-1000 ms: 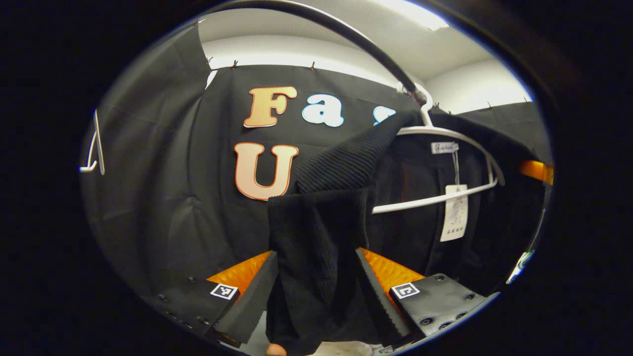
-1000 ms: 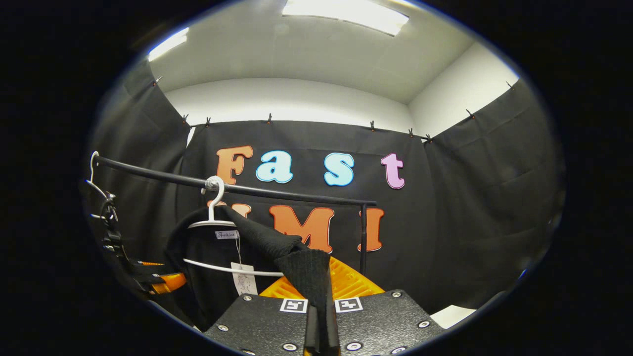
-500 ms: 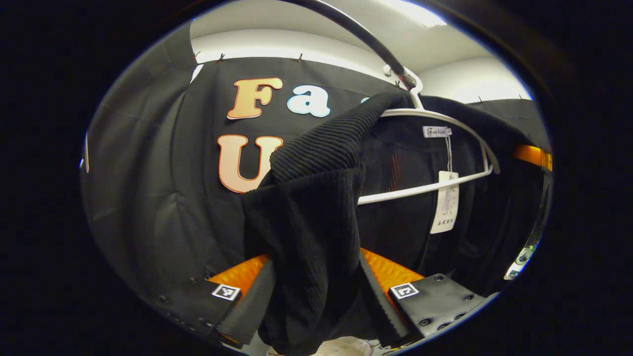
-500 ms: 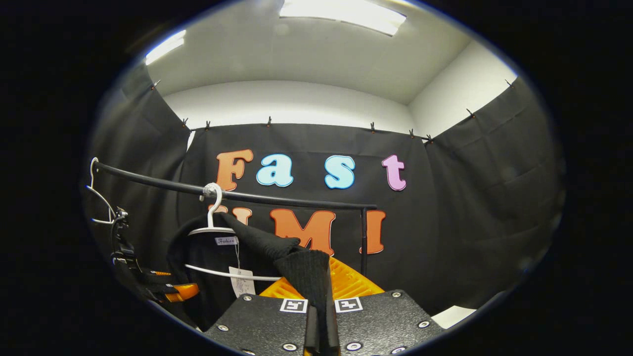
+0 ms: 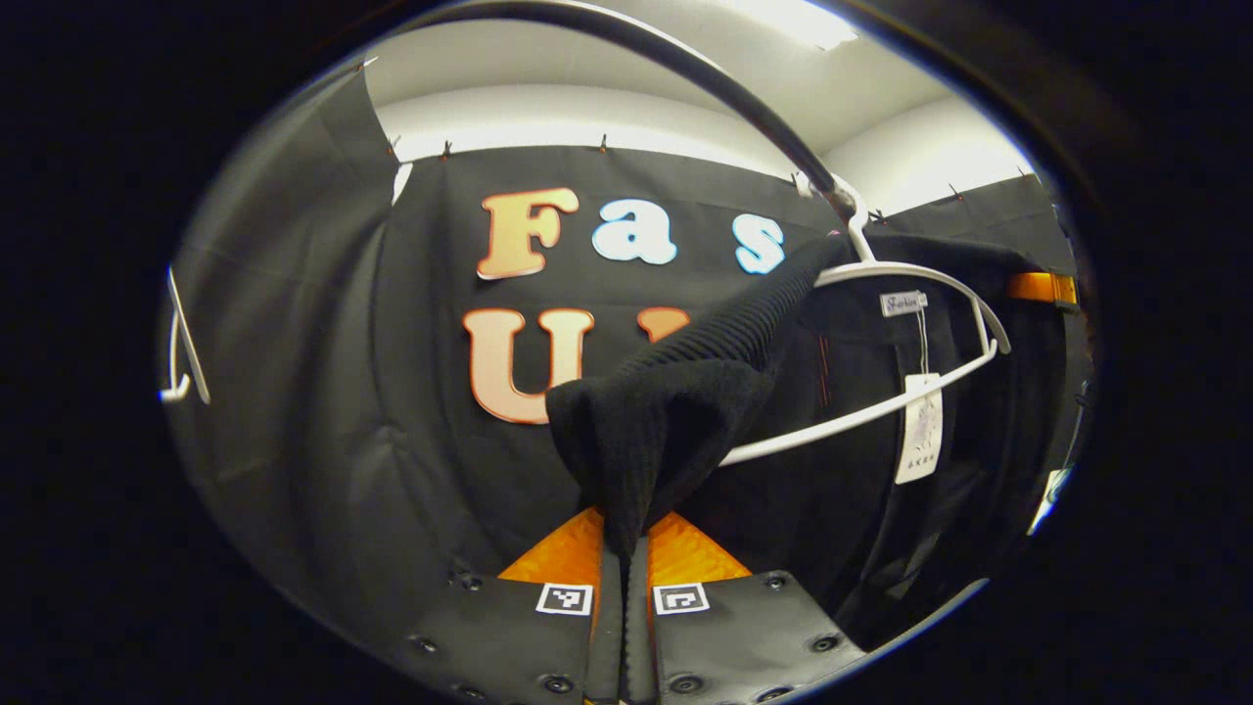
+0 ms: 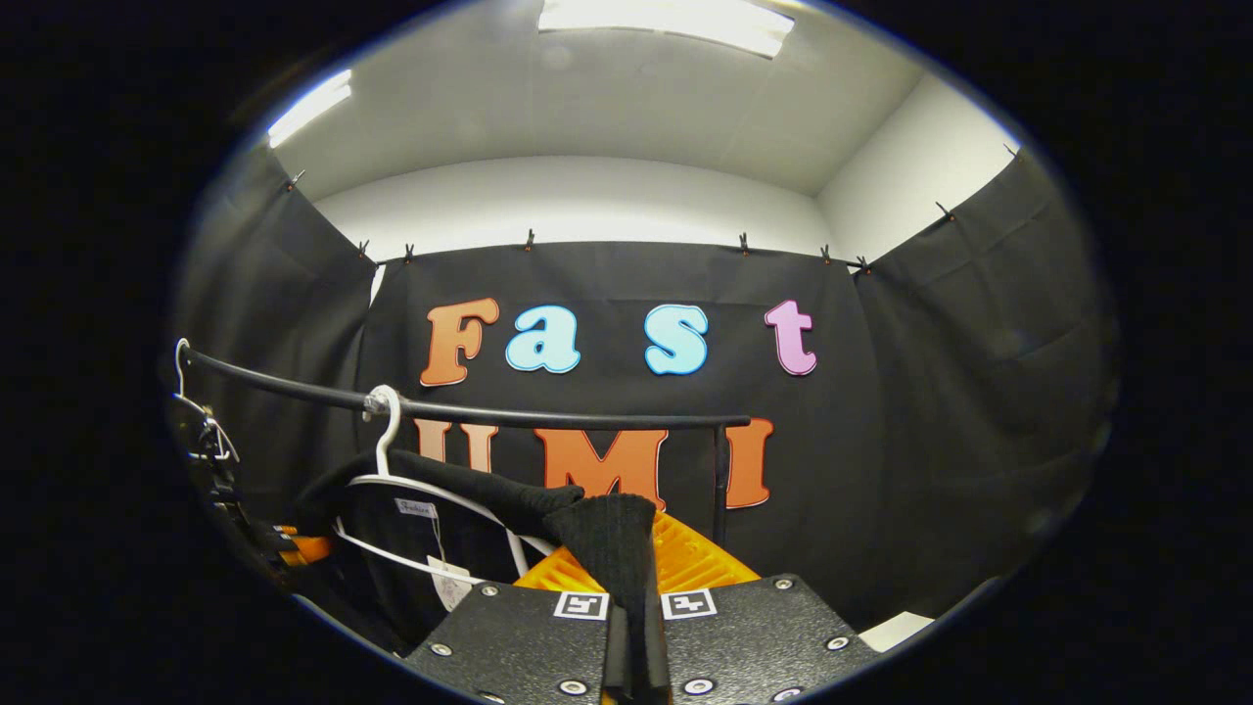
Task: Grasp the clothes on the hanger with both hands and then place them into the laundry hamper below.
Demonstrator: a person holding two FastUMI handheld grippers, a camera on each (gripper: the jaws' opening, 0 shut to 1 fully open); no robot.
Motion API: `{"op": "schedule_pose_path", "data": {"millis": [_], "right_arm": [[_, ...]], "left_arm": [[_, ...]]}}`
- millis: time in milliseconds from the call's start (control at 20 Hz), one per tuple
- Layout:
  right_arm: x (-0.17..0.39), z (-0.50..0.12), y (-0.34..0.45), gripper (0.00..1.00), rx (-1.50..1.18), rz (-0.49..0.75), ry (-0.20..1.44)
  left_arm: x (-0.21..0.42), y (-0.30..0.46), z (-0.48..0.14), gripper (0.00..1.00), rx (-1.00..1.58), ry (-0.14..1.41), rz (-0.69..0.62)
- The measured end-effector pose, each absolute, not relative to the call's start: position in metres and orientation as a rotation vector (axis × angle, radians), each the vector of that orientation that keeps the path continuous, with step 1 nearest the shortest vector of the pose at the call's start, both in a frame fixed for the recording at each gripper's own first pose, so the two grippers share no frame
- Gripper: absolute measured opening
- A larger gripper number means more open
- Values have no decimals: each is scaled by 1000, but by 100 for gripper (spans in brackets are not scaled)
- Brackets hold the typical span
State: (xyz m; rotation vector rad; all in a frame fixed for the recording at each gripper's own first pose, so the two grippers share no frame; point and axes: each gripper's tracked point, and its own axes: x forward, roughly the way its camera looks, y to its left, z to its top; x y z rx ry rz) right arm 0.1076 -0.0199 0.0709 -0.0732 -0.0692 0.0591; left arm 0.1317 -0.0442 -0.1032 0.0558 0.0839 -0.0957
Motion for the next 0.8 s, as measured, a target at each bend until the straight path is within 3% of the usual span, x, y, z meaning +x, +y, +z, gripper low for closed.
{"op": "schedule_pose_path", "data": {"millis": [250, 800], "right_arm": [[141, 31, -47, 5, 35, 106, 30], [197, -56, -54, 5, 387, 312, 157]], "left_arm": [[117, -34, -54, 9, 94, 2, -53], [129, -11, -12, 9, 72, -58, 33]]}}
